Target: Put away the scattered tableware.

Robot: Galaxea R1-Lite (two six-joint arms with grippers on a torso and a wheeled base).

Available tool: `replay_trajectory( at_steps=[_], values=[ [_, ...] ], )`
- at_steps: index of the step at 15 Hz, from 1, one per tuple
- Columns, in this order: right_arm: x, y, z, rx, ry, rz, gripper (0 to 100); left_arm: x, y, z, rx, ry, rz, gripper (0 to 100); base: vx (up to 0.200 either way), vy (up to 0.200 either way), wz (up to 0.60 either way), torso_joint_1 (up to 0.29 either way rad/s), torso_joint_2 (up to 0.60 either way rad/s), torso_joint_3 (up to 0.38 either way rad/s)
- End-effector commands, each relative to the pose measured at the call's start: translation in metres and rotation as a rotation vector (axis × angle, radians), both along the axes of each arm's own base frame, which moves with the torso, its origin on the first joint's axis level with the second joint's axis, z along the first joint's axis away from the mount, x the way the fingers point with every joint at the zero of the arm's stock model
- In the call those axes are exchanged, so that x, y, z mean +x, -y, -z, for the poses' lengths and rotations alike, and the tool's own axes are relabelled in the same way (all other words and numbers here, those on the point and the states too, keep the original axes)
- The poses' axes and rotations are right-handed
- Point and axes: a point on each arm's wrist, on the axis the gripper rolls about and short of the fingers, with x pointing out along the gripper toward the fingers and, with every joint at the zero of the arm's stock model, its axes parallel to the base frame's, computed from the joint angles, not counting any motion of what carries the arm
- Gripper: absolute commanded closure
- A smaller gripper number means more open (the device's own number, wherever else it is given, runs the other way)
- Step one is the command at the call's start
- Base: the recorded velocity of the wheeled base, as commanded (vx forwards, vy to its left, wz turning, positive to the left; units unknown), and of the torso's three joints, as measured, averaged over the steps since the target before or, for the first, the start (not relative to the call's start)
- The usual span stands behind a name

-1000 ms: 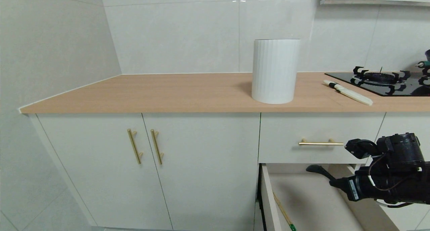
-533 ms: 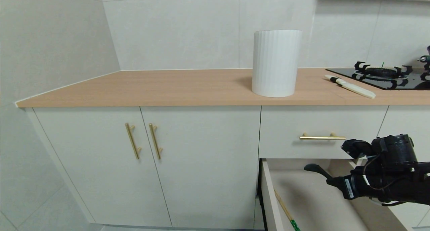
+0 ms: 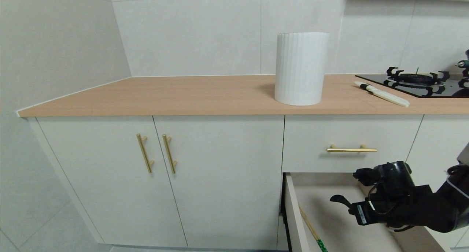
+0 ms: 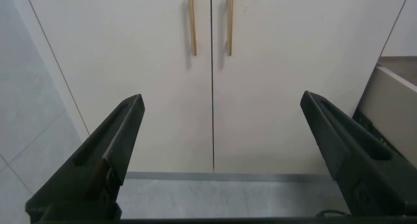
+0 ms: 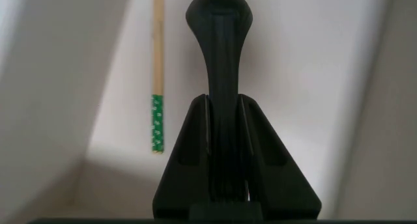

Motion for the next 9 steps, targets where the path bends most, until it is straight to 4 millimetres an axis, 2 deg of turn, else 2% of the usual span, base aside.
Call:
replay_trajectory(
  at_steps=[1,6,9],
  values=[
    [0.009,-0.003,0.035,-0.030,-0.095,0.015,100,0.000,0.000,0.000,0.000,0.001,-0.001,0,0.000,0.000,0.00,0.000,0.00,0.000],
    [0.023,-0.011,0.069,-0.107,-0.149,0.037,100,0.000,0.000,0.000,0.000,-0.001,-0.001,0,0.000,0.000,0.00,0.000,0.00,0.000],
    [0.026,-0.014,0.070,-0.136,-0.143,0.041,100,0.000,0.000,0.000,0.000,0.001,-0.001,0,0.000,0.000,0.00,0.000,0.00,0.000]
  ],
)
